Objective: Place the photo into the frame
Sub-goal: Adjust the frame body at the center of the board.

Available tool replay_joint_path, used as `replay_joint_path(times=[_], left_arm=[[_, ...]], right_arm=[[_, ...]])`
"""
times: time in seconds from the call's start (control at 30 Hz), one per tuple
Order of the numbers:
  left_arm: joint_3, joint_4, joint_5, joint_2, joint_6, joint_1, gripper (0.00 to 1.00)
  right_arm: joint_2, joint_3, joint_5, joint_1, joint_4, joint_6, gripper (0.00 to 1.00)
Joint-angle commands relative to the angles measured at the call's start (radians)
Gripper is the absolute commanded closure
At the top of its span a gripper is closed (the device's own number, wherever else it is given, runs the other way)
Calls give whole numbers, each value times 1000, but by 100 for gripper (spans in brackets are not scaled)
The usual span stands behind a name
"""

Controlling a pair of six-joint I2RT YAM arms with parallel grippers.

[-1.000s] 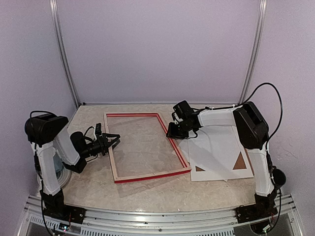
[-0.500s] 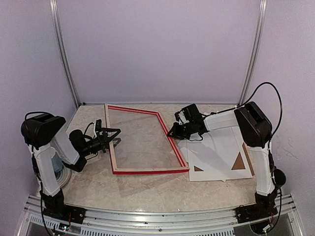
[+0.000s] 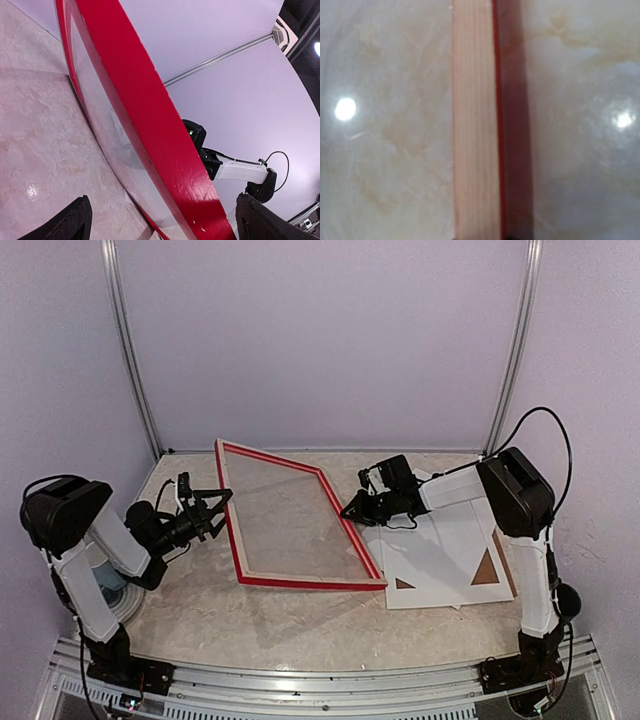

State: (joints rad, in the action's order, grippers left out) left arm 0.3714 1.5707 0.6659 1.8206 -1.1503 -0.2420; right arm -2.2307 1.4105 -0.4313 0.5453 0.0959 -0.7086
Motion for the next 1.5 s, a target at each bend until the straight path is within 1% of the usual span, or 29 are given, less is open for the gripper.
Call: replay_joint_path(times=[0.0,0.07,0.17,0.3,0.4,0.5,0.63,0.77,0.87,1.17,1.47], left_arm=[[-36,282,-103,-60,-6,10,1],[-71,281,-172,-78,-32,13,1],[-111,265,-229,-65,-67,11,1],[-122,141,-289,-37,-47,-16,1],[-107,94,-310,-4,-26,-37,1],[-86,55,-310,29,-20,-49,3],[-45,-15,-299,66,-10,-66,12],[5,-49,-271,119,-3,-85,20],[46,-72,-257,160,1,-109,23],[154,-142,-228,251,16,-174,23],[247,-183,-220,299,32,-235,23]], right_arm=[[-35,-53,-47,-3,-98,-33,100],[-36,-54,-50,-6,-98,-37,100],[-37,-62,-66,-10,-98,-47,100],[-31,-67,-79,-11,-66,-56,100],[-22,-78,-90,-11,-49,-65,100],[-4,-90,-90,-12,-23,-71,100],[21,-91,-82,-13,-2,-75,100],[33,-80,-77,-11,-2,-80,100],[51,-81,-69,-9,2,-80,100],[72,-47,-62,12,-9,-79,100],[83,-18,-57,33,-18,-78,100]])
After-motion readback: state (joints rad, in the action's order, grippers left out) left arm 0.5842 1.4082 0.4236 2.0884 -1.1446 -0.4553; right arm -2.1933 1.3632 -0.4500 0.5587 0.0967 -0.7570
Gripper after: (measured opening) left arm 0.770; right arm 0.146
